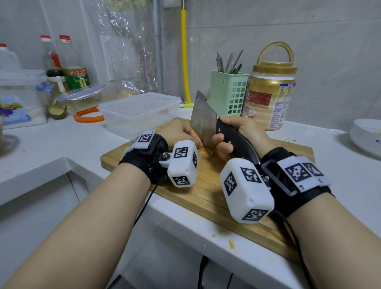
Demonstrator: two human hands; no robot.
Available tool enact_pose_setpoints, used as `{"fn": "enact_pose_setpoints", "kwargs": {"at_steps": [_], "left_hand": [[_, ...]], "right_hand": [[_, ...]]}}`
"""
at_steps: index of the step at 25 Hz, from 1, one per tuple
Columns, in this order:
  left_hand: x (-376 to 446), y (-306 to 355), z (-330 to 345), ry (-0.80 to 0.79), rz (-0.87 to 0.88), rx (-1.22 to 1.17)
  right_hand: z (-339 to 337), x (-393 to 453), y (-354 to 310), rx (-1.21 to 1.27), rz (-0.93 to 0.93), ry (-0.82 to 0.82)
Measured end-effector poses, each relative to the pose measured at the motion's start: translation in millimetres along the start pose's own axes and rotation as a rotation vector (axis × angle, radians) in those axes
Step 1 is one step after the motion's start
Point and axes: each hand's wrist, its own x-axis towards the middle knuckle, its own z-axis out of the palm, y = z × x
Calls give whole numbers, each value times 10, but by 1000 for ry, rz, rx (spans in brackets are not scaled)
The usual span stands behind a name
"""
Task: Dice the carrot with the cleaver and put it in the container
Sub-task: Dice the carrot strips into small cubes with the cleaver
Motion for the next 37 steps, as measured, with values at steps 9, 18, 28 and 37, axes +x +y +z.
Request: {"fn": "enact_pose_setpoints", "kwargs": {"at_steps": [9, 18, 28, 37], "left_hand": [[-12, 1, -6, -13, -9, -44], [12, -30, 0, -39, 5, -66], [32, -49, 6, -17, -10, -49], [47, -43, 10, -13, -19, -8]], "right_hand": [[51, -2, -15, 3, -25, 33], [55, -5, -27, -120, -17, 54], [131, 33, -31, -215, -51, 93], [76, 61, -7, -232, -46, 63]]}}
